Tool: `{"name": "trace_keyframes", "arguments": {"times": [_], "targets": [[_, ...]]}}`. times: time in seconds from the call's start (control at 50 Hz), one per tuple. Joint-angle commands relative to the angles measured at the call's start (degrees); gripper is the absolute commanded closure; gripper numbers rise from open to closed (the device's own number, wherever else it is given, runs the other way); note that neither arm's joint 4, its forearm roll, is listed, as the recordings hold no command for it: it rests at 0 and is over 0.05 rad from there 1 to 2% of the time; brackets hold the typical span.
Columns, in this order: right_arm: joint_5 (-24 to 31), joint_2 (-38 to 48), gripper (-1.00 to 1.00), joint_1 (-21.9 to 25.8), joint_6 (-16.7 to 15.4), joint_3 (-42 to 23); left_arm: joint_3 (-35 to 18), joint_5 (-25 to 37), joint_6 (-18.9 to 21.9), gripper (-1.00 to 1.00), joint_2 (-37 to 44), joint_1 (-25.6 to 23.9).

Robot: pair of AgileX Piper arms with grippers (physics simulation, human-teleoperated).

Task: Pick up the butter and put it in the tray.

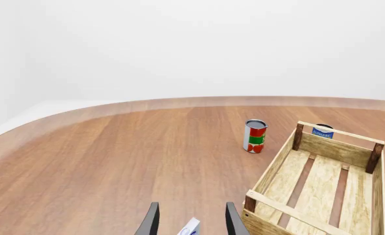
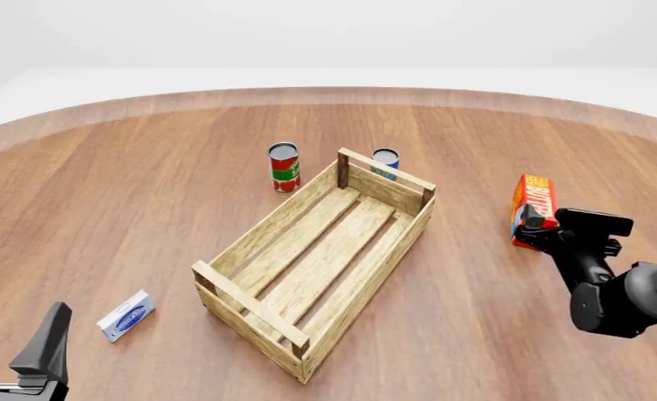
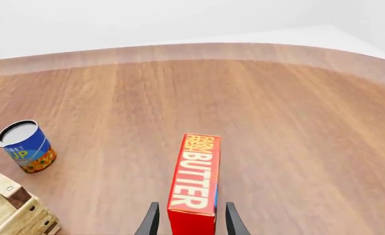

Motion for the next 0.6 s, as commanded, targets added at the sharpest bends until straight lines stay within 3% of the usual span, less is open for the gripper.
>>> {"name": "trace_keyframes", "arguments": {"times": [0.02, 0.6], "targets": [[-0.07, 1.29, -1.00, 0.24, -0.03, -0.68, 0.00, 0.00, 0.00, -1.00, 0.00, 0.00], [-0.07, 4.09, -1.00, 0.11, -0.11, -2.59, 0.00, 0.00, 0.00, -1.00, 0.00, 0.00]]}}
